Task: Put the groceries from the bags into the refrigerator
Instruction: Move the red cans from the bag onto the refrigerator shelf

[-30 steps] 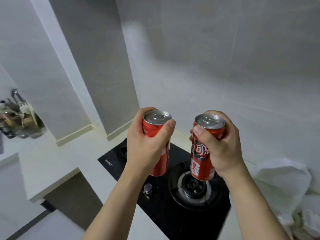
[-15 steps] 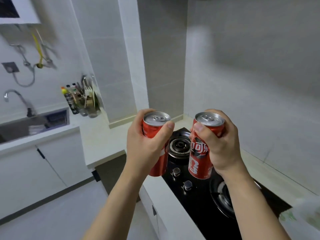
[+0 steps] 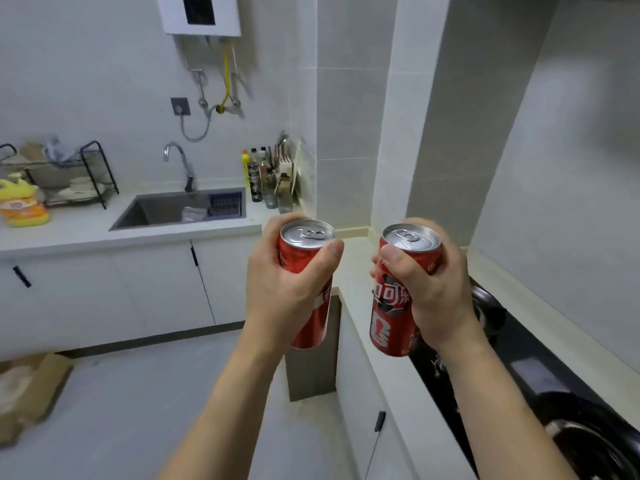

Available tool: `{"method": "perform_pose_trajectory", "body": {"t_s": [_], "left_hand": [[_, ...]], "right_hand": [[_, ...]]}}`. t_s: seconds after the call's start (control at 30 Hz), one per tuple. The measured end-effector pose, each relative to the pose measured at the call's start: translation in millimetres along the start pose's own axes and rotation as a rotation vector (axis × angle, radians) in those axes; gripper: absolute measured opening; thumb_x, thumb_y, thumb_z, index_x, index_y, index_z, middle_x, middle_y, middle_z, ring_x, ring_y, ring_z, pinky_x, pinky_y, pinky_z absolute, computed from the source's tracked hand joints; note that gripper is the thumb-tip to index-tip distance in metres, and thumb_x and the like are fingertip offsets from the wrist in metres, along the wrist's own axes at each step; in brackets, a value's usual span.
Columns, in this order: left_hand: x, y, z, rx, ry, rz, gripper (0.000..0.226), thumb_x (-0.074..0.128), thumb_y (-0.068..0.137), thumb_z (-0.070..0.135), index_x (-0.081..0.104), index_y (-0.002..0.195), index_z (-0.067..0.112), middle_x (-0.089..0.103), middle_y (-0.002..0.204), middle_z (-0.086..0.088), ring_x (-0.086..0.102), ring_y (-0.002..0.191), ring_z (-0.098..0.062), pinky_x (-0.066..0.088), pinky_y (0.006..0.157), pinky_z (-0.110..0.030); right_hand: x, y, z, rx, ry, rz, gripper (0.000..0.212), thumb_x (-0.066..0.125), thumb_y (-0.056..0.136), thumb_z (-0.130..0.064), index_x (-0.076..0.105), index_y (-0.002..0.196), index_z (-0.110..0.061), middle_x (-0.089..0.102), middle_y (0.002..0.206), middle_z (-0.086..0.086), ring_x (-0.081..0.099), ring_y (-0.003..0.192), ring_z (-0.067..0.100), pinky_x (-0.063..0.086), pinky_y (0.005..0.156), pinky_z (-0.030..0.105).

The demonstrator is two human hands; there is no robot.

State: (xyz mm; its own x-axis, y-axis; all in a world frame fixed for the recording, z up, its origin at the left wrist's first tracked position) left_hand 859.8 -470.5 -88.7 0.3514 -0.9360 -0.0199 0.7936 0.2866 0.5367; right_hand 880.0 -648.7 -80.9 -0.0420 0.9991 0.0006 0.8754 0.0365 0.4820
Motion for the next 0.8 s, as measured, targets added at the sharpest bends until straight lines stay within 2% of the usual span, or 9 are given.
{"method": "perform_pose_trajectory", "body": {"t_s": [0.13, 0.27, 0.37, 0.47, 0.53, 0.8], "left_hand": [[-43, -1, -5, -0.007, 0.057, 0.094, 0.044, 0.072, 0.07, 0.052, 0.059, 0.106, 0.033, 0.068, 0.095, 0.01, 0.07, 0.085, -0.018, 0.059, 0.068, -0.026], [-78, -2, -6, -0.019, 0.103, 0.201, 0.046, 0.073, 0.07, 0.051, 0.06, 0.108, 0.028, 0.068, 0.095, 0.006, 0.071, 0.083, -0.023, 0.06, 0.068, -0.031], [-100, -5, -5, -0.016, 0.165, 0.288, 0.05, 0.073, 0.071, 0.051, 0.06, 0.109, 0.023, 0.069, 0.094, 0.003, 0.071, 0.082, -0.024, 0.059, 0.067, -0.03], [-119, -6, -1, -0.031, 0.232, 0.373, 0.053, 0.073, 0.069, 0.053, 0.059, 0.111, 0.023, 0.069, 0.096, -0.001, 0.071, 0.083, -0.029, 0.06, 0.068, -0.035], [-129, -6, 3, -0.041, 0.262, 0.43, 0.05, 0.072, 0.069, 0.053, 0.059, 0.109, 0.027, 0.069, 0.096, -0.001, 0.071, 0.084, -0.03, 0.061, 0.07, -0.039], [-153, -17, 7, -0.043, 0.38, 0.626, 0.042, 0.072, 0.071, 0.048, 0.061, 0.103, 0.024, 0.069, 0.088, 0.0, 0.07, 0.077, -0.025, 0.061, 0.066, -0.039]], "right_hand": [[44, 8, 8, 0.016, 0.041, -0.098, 0.038, 0.074, 0.067, -0.046, 0.062, 0.095, -0.023, 0.069, 0.089, 0.012, 0.07, 0.077, 0.03, 0.058, 0.077, 0.053], [84, 17, 17, 0.022, 0.045, -0.219, 0.046, 0.071, 0.065, -0.054, 0.062, 0.099, -0.025, 0.07, 0.09, 0.006, 0.07, 0.084, 0.029, 0.058, 0.079, 0.053], [112, 23, 22, 0.011, 0.056, -0.315, 0.056, 0.068, 0.063, -0.059, 0.06, 0.106, -0.024, 0.07, 0.095, 0.003, 0.07, 0.088, 0.026, 0.059, 0.08, 0.047], [137, 30, 21, -0.02, 0.122, -0.405, 0.044, 0.066, 0.062, -0.06, 0.059, 0.1, -0.039, 0.069, 0.094, -0.003, 0.07, 0.088, 0.02, 0.06, 0.077, 0.034], [151, 34, 21, -0.032, 0.164, -0.46, 0.042, 0.066, 0.062, -0.06, 0.058, 0.099, -0.042, 0.069, 0.095, -0.004, 0.07, 0.089, 0.018, 0.059, 0.074, 0.029], [198, 41, 31, -0.051, 0.289, -0.647, 0.048, 0.068, 0.065, -0.057, 0.059, 0.104, -0.031, 0.069, 0.093, -0.005, 0.07, 0.087, 0.018, 0.06, 0.073, 0.03]]}}
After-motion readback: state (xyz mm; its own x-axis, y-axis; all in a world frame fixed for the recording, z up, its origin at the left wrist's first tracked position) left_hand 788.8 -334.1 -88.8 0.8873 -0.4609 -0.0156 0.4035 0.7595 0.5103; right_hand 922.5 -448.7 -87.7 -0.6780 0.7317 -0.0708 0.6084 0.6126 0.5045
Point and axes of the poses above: each hand's wrist, its own y-axis towards the middle knuckle, its own x-axis out of the palm, z = x × y, the point moved 2 cm from there along y, towards the middle knuckle
